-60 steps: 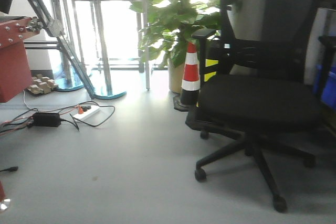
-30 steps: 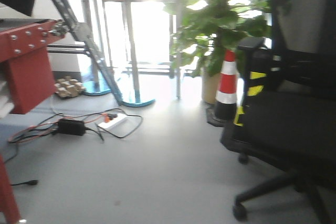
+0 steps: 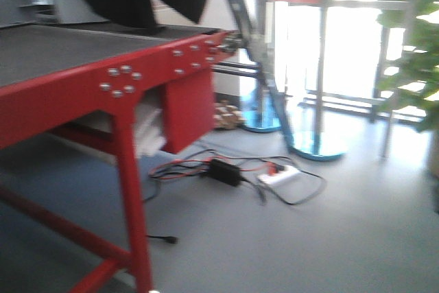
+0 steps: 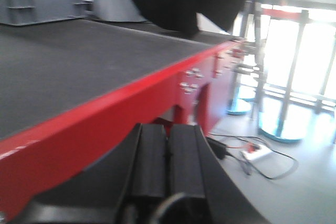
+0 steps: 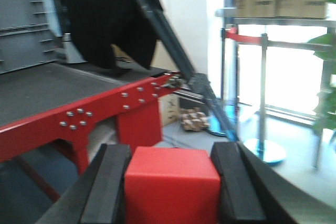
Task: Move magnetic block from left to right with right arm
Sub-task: 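Drive up to the second carpeted table, cube held in right gripper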
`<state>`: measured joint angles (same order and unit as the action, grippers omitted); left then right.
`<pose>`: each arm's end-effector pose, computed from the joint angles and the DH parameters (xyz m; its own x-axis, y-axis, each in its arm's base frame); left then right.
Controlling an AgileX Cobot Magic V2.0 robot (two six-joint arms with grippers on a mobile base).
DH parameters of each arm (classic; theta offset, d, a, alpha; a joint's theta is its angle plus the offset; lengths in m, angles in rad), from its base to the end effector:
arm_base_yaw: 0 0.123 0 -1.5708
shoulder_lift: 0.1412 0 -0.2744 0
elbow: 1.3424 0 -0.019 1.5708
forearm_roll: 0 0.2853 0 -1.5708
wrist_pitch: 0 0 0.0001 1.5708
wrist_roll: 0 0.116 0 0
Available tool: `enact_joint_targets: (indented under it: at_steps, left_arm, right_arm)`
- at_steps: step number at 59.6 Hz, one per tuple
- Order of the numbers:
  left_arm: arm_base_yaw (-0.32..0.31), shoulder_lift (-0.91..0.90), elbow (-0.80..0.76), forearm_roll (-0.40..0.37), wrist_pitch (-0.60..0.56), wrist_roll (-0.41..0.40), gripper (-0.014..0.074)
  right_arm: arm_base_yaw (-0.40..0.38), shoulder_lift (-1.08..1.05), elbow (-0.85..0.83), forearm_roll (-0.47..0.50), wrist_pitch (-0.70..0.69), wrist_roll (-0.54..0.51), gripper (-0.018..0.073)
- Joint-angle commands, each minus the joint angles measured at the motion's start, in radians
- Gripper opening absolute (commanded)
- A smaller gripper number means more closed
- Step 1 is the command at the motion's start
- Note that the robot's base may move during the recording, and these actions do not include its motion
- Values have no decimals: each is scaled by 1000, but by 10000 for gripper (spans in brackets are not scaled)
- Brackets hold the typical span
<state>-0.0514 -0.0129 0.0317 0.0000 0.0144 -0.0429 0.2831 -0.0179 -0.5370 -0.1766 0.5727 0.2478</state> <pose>0.1269 -0.0065 0.2027 0.0516 -0.0456 -0.9976 0.0536 0.9976 -0.0428 0.0606 0.0061 0.3516 0.0546 0.1183 -0.9915 -0.1932 0.9754 0.1057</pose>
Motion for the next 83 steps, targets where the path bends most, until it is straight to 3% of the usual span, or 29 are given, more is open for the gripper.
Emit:
enact_joint_targets:
  at_steps: [1, 83]
  left_arm:
    - [0, -13, 10, 0, -90, -4, -116]
    - [0, -13, 10, 0, -90, -4, -116]
  right_arm:
    - [-4, -3, -26, -11, -92, -8, 150]
    - [-4, -3, -26, -11, -92, -8, 150]
